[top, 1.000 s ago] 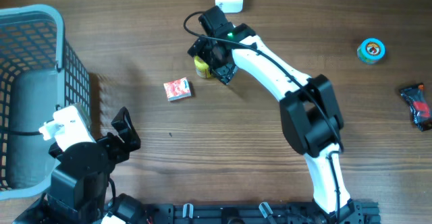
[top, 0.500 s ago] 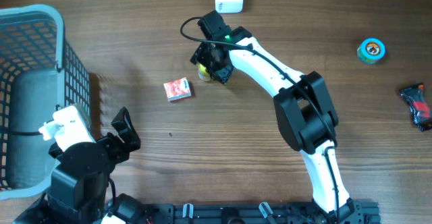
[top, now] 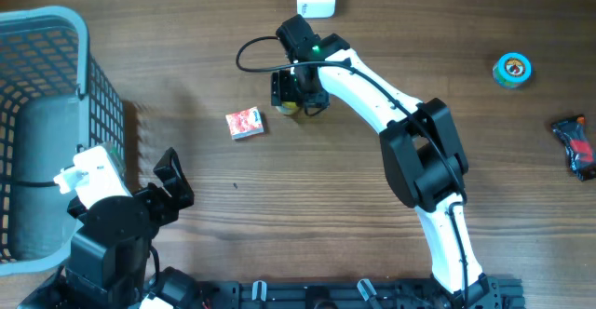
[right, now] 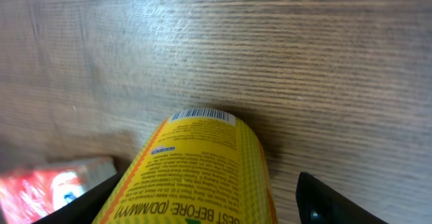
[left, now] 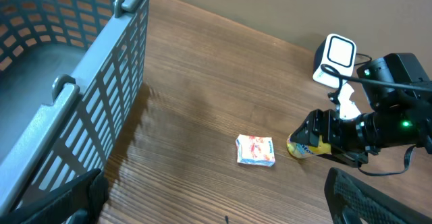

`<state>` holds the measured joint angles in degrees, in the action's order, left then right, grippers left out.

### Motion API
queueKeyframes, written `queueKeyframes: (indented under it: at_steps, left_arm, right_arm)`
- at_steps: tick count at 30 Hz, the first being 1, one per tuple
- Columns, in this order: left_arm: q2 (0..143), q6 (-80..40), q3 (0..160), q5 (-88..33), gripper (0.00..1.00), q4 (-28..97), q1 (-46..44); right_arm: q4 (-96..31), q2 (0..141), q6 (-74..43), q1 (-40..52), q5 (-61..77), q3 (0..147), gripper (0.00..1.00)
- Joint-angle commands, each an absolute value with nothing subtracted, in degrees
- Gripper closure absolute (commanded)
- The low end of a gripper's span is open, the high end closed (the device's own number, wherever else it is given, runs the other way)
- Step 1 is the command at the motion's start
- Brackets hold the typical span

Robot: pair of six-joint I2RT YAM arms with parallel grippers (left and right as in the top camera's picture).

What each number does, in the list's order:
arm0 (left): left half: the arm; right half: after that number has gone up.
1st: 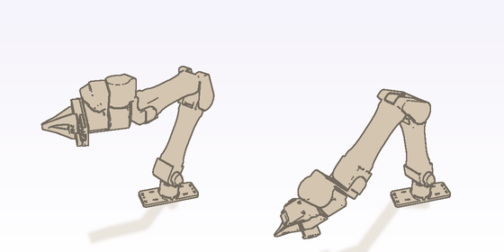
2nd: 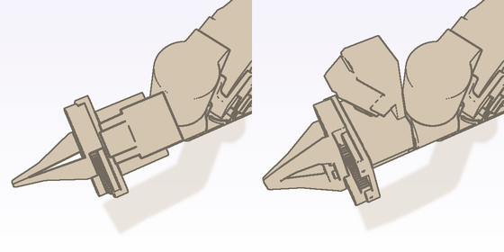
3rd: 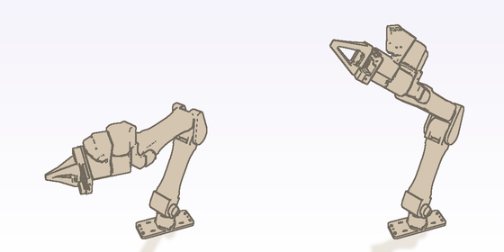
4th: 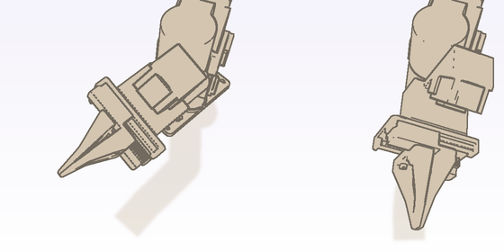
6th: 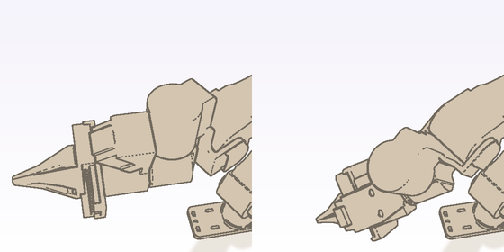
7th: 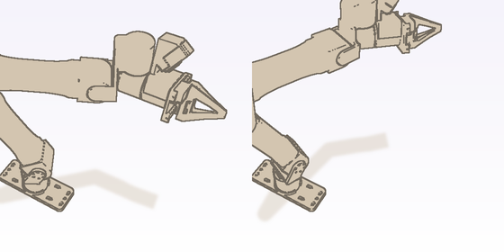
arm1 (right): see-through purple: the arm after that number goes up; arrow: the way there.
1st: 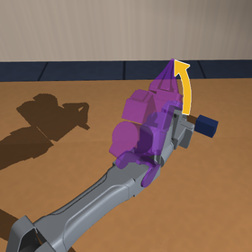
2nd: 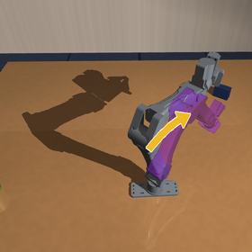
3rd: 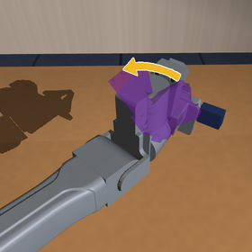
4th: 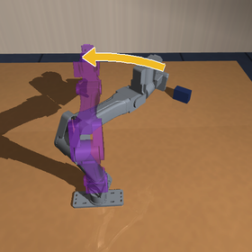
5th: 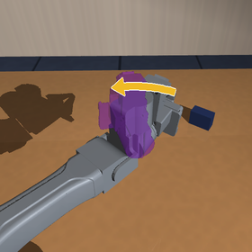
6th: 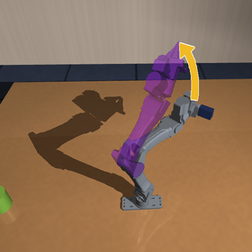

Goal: Scan the item barcode

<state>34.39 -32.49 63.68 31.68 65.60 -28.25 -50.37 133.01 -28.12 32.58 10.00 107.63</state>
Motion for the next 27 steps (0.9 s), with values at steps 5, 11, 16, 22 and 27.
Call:
queueKeyframes:
  at_steps: [5, 11, 16, 22, 27]
  left_arm:
    - [34.5, -33.5, 63.4, 32.7, 0.0, 65.6, -28.6]
    - [34.5, -33.5, 63.4, 32.7, 0.0, 65.6, -28.6]
    - [34.5, -33.5, 63.4, 32.7, 0.0, 65.7, -28.6]
    - [34.5, -33.5, 63.4, 32.7, 0.0, 65.6, -28.6]
    - [34.5, -33.5, 63.4, 32.7, 0.0, 65.6, -28.6]
  right_arm:
    - [-50.8, 133.8, -14.6, 31.6, 8.7, 107.4, 0.13]
    - [-50.5, 133.8, -1.2, 31.6, 8.9, 107.4, 0.01]
    - [-50.9, 133.8, 5.4, 31.6, 8.8, 107.4, 0.0]
    - [-52.0, 131.5, -1.3, 31.7, 8.8, 107.5, 0.0]
    - [-56.3, 126.8, -15.7, 31.6, 8.8, 109.5, 0.0]
